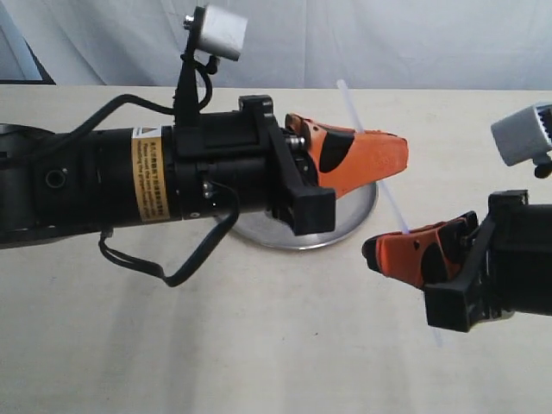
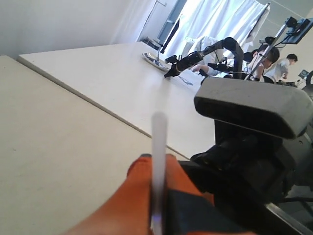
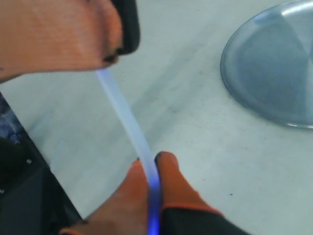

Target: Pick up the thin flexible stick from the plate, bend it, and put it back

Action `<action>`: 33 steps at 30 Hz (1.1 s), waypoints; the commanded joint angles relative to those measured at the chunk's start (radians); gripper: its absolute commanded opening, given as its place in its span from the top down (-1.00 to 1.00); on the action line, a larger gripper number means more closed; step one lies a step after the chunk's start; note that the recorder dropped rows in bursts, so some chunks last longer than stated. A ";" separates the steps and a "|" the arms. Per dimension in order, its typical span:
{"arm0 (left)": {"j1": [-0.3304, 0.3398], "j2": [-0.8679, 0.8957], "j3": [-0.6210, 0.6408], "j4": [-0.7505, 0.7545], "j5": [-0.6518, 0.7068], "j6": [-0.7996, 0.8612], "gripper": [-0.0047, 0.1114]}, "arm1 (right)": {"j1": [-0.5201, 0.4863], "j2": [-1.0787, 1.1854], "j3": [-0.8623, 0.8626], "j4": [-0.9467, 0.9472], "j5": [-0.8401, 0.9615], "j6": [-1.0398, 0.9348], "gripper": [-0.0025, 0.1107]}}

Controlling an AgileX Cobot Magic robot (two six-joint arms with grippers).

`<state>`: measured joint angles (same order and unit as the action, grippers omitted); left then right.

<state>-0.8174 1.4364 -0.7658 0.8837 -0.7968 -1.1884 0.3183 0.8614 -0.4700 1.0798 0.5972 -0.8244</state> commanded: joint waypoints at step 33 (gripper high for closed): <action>-0.002 -0.015 -0.005 -0.151 0.037 0.323 0.92 | -0.005 0.009 0.005 0.069 0.192 -0.116 0.05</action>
<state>-0.8239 1.4247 -0.7654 0.7570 -0.7655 -0.8538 0.3115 0.8763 -0.4673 1.1812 0.8000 -0.9563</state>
